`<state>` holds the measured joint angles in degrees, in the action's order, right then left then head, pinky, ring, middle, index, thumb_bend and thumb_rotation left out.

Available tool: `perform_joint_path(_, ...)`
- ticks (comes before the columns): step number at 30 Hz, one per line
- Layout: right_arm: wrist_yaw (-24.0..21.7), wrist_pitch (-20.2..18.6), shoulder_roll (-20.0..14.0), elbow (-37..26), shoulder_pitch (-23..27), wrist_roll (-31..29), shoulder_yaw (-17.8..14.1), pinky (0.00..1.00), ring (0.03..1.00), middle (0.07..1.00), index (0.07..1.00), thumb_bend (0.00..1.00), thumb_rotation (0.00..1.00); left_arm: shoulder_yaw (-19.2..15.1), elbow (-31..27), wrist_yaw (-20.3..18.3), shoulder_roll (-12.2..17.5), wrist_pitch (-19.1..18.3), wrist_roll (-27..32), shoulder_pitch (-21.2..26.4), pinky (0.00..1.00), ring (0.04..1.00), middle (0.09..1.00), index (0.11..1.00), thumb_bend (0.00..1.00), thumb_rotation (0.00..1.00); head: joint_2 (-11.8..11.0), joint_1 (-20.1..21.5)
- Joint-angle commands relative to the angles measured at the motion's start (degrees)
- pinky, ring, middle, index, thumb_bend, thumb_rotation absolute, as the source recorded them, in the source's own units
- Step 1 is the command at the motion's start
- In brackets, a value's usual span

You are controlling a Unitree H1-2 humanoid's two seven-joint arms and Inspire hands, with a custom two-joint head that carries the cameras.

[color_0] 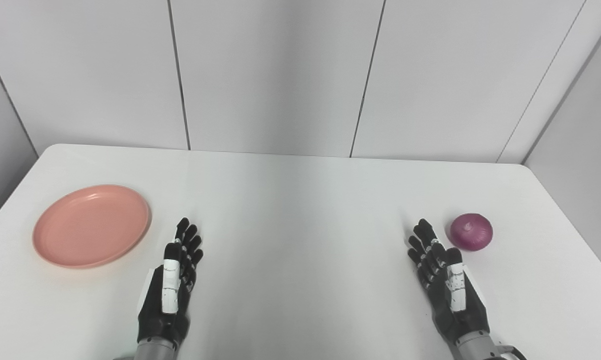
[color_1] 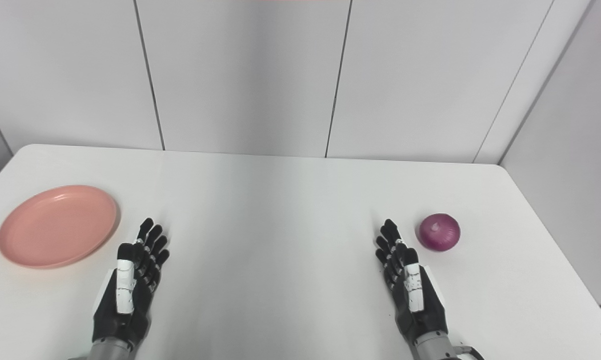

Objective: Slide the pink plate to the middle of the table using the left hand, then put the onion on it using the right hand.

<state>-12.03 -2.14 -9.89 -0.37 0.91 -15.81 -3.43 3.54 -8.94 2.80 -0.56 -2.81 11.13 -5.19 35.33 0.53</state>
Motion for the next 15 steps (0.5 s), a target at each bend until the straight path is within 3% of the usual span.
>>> perform_joint_path(1,-1.1,0.0,0.6,4.6,-2.4,-0.2,0.6,1.0,1.0,1.0,1.0,0.92,0.98,-0.4,0.5,0.0,-2.2,0.1,0.2,-3.2,1.0,1.0,1.0,1.0,0.96,1.0,-0.3,-0.6)
perform_joint_path(10,-3.1,2.1,-0.8,7.2,-2.5,-1.2,-0.6,1.0,1.0,1.0,1.0,0.89,0.99,1.1,3.1,0.8,-3.9,3.2,-2.3,-3.1,1.0,1.0,1.0,1.0,0.92,1.0,-3.2,-7.2)
perform_joint_path(15,-6.0,4.5,-2.5,10.9,-2.2,-2.7,-1.9,1.0,1.0,1.0,1.0,0.88,1.0,2.5,6.2,1.2,-5.8,6.2,-3.8,-3.0,1.0,1.0,1.0,1.0,0.89,1.0,-6.9,-13.6)
